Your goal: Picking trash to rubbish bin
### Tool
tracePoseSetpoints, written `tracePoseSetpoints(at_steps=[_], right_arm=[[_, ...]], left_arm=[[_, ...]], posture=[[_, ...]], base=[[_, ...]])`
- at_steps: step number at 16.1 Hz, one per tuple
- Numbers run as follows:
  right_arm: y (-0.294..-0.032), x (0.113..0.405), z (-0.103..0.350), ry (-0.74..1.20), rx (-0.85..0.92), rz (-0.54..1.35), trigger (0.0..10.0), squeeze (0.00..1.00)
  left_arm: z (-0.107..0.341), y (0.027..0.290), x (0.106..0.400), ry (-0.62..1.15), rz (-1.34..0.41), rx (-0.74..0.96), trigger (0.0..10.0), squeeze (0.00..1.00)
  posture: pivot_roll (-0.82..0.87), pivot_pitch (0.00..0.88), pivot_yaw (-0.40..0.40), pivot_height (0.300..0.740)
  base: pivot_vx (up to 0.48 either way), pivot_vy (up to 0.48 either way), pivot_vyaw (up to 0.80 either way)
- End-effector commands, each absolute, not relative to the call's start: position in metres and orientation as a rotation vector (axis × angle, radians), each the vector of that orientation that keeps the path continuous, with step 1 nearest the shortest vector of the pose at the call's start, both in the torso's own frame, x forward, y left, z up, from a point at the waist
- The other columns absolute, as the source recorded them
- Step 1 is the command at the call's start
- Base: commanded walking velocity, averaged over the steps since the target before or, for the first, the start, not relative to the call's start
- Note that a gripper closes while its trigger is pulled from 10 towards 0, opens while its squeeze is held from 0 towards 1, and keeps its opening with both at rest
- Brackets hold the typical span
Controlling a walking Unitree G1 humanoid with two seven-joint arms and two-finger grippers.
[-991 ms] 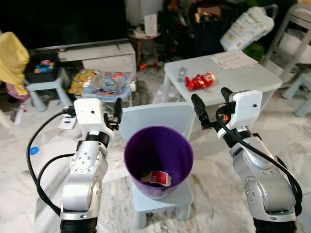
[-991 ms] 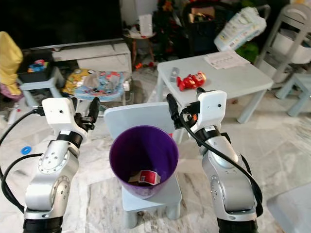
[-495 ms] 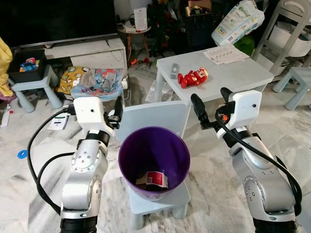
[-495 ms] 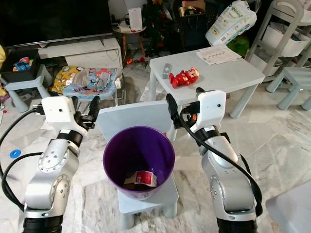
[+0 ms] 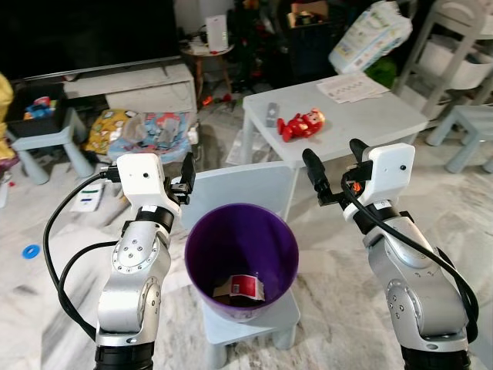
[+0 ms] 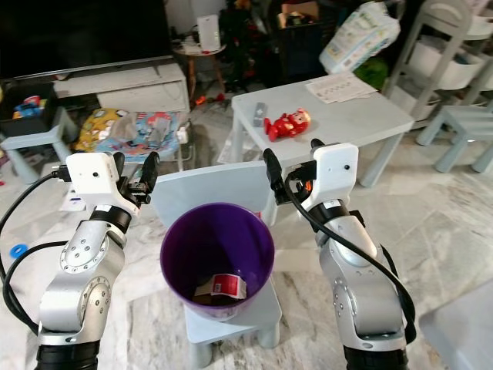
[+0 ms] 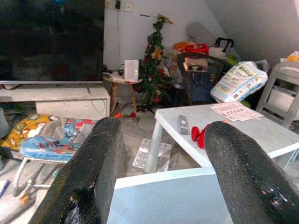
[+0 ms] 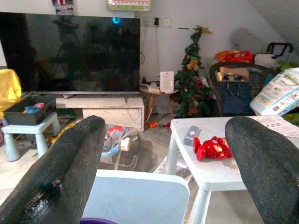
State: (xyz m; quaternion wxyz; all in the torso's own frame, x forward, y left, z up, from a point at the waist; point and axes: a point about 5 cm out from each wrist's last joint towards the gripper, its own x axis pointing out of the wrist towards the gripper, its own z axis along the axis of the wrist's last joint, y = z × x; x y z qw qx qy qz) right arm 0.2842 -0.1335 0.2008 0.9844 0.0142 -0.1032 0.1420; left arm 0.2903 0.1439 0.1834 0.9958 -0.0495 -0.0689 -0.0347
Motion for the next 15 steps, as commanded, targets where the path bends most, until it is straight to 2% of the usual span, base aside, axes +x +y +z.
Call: tracePoseSetpoints(at_steps=[1, 15], right_arm=[[-0.1361, 0.2849, 0.2009, -0.200, 0.030, 0.271, 10.0, 0.00], [-0.1366, 0.2855, 0.1988, -0.185, 0.037, 0.269, 10.0, 0.00]], left_arm=[[0.1834, 0.1434, 0.2917, -0.133, -0.071, -0.097, 10.0, 0.00], [0.1841, 0.1401, 0.2908, -0.139, -0.101, -0.107, 10.0, 0.00]], posture=[[-0.04, 0.029, -0.043, 0.740], [-0.04, 0.026, -0.043, 0.740]], base=[[0.000, 0.000, -0.80], [0.000, 0.000, -0.78]])
